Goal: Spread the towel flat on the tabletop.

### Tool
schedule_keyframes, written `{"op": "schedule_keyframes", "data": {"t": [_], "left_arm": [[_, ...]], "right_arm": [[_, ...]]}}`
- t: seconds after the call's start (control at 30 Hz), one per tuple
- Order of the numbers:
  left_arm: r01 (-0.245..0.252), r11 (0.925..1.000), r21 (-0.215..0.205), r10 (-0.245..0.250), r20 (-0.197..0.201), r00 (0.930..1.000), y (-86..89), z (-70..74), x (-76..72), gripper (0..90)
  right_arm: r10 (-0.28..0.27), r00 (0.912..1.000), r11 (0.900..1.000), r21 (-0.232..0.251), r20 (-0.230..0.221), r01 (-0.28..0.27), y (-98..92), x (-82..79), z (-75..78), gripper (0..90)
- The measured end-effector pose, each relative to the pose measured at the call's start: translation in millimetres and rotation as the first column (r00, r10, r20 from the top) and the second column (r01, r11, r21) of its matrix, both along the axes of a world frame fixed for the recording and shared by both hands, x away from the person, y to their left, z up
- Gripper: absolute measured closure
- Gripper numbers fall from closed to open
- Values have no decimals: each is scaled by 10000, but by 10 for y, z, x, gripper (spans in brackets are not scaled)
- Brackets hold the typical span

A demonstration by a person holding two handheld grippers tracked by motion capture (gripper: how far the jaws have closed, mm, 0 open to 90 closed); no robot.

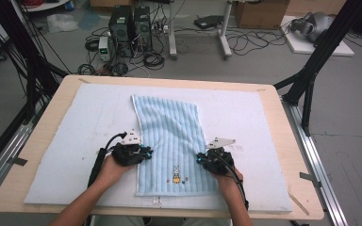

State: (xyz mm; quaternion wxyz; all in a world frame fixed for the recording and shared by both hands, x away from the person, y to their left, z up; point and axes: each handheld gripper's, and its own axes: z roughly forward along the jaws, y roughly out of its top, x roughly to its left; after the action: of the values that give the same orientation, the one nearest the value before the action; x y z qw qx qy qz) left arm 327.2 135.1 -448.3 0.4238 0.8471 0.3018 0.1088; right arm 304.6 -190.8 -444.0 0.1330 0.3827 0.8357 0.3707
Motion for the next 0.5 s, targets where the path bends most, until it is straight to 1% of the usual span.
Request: {"op": "schedule_keyframes", "data": {"t": [0.03,0.17,0.27,0.33,0.43,0.5], "left_arm": [[59,10000,-59,-60,-123,9999,15,2,-28,861],[299,9990,-339,-311,-351,9989,108,-7,-175,865],[486,9977,-467,-504,-388,9980,191,-13,-310,864],[560,9968,-563,-585,-442,9973,227,-8,-396,864],[743,9960,-491,-762,-360,9964,266,2,-513,863],[851,9951,-498,-871,-384,9955,297,1,-588,863]], "right_arm": [[53,10000,10000,36,-75,-52,-3,-14,2,850],[469,9987,9989,85,-204,-467,-6,-109,10,850],[801,9961,9967,151,-379,-796,-4,-206,18,850],[1018,9941,9947,148,-386,-1013,9,-276,21,850],[1315,9905,9912,179,-412,-1309,35,-396,23,850],[1484,9879,9888,208,-453,-1476,50,-473,23,850]]}}
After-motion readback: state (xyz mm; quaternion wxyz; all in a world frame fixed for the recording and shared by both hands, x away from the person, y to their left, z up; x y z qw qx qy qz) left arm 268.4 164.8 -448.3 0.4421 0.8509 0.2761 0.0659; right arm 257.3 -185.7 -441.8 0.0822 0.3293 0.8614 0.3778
